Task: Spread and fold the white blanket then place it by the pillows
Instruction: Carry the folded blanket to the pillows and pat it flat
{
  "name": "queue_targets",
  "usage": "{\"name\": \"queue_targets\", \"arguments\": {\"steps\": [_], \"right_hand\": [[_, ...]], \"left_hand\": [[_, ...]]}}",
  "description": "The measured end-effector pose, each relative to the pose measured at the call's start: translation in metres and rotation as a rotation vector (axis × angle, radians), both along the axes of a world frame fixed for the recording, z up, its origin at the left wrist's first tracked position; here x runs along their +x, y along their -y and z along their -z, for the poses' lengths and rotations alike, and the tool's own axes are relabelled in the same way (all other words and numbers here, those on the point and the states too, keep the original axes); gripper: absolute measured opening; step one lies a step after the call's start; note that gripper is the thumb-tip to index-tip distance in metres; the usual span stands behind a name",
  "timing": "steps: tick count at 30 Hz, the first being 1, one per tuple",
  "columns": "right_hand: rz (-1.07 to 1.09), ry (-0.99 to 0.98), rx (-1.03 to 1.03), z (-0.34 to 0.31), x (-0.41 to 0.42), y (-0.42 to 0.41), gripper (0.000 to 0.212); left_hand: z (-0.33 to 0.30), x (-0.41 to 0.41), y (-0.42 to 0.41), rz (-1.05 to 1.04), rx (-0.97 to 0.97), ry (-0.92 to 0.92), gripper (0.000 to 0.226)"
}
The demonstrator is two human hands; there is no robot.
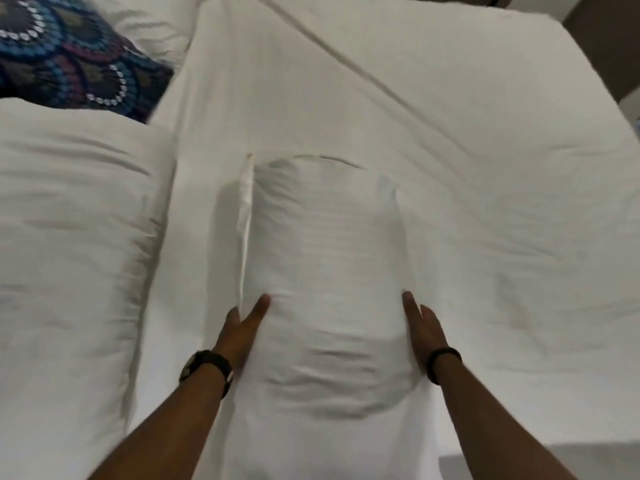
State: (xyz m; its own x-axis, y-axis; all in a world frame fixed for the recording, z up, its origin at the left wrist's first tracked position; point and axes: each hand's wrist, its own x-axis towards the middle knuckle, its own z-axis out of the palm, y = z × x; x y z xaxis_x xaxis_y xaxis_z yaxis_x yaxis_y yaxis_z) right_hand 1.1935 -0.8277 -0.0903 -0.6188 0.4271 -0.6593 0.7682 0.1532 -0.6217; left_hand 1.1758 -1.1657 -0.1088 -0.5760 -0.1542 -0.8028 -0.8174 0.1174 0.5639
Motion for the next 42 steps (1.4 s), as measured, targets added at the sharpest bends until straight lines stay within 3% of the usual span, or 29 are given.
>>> {"name": "queue_targets", "arguments": {"steps": [11,16,20,24,27,32,37,42], "right_hand": [[-0.015,-0.152,-0.225,0.015,-0.005,-0.008,0.1],[0.008,-0.295,-0.201,-0.017,-0.002,0.011,0.062],[-0.007,-0.379,-0.216,-0.059,-0.007,0.038,0.049],[-0.062,-0.467,-0.228,-0.101,-0.01,0.081,0.045],[-0.101,-0.537,-0.254,-0.129,-0.014,0.122,0.044],[-0.204,-0.618,-0.335,-0.162,-0.034,0.216,0.066],[-0.201,-0.63,-0.457,-0.167,-0.053,0.329,0.068],[-0.234,-0.632,-0.47,-0.142,-0.061,0.44,0.069]], "left_hand": [[0.02,0.003,-0.004,-0.123,0.081,0.01,0.133],[-0.003,0.003,0.005,-0.138,0.258,-0.043,0.116],[-0.041,0.0,0.029,-0.121,0.297,-0.172,0.095],[-0.084,-0.008,0.078,-0.147,0.246,-0.223,0.108],[-0.119,-0.014,0.125,-0.146,0.233,-0.303,0.105],[-0.177,-0.027,0.229,-0.177,0.183,-0.38,0.1],[-0.228,-0.023,0.331,-0.215,0.124,-0.492,0.088],[-0.238,-0.012,0.434,-0.215,0.026,-0.43,0.085]]}}
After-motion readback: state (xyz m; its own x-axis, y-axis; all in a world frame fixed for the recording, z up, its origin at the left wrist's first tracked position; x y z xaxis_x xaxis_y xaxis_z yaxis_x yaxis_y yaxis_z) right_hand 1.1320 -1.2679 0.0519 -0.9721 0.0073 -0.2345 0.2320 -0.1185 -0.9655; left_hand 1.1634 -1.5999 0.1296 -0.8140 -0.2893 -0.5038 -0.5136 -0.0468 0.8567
